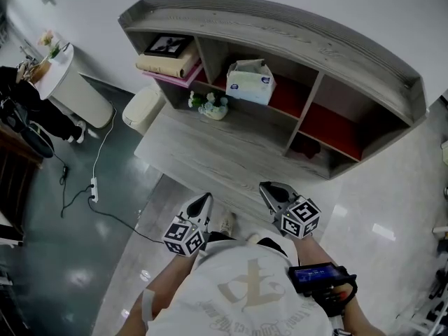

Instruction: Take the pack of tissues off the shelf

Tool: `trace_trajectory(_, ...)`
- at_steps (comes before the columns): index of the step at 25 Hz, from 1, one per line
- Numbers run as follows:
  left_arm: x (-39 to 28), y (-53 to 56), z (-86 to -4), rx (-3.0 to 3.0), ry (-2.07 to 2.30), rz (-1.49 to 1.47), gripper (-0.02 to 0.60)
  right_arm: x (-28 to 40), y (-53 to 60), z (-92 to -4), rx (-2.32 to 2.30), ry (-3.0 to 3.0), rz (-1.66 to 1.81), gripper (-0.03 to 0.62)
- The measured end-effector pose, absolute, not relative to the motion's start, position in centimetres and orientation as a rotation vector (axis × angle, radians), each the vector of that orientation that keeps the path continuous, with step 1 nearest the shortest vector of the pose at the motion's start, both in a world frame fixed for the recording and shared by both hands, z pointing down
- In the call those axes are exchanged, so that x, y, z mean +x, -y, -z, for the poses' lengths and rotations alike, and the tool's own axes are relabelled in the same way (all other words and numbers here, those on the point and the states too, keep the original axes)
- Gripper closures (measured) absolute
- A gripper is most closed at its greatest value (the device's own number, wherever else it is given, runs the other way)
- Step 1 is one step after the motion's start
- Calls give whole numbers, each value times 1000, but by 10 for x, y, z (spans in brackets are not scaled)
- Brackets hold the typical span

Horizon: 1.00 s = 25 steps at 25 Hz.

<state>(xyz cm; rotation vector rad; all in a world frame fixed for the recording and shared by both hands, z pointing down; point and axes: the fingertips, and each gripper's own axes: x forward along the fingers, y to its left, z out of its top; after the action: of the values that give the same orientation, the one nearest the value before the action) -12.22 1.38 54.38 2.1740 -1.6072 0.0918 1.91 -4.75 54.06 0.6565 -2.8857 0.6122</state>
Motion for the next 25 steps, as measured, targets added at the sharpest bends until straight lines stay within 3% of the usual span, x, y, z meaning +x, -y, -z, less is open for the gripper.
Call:
trace_trajectory(22, -138, 88, -539, 2269, 1485, -131, 569, 20, 115, -535, 890, 2833, -615, 589)
trace_trajectory(25, -139, 102, -538, 2280, 1464, -130, 546, 21, 121, -536, 926, 2820, -618, 589)
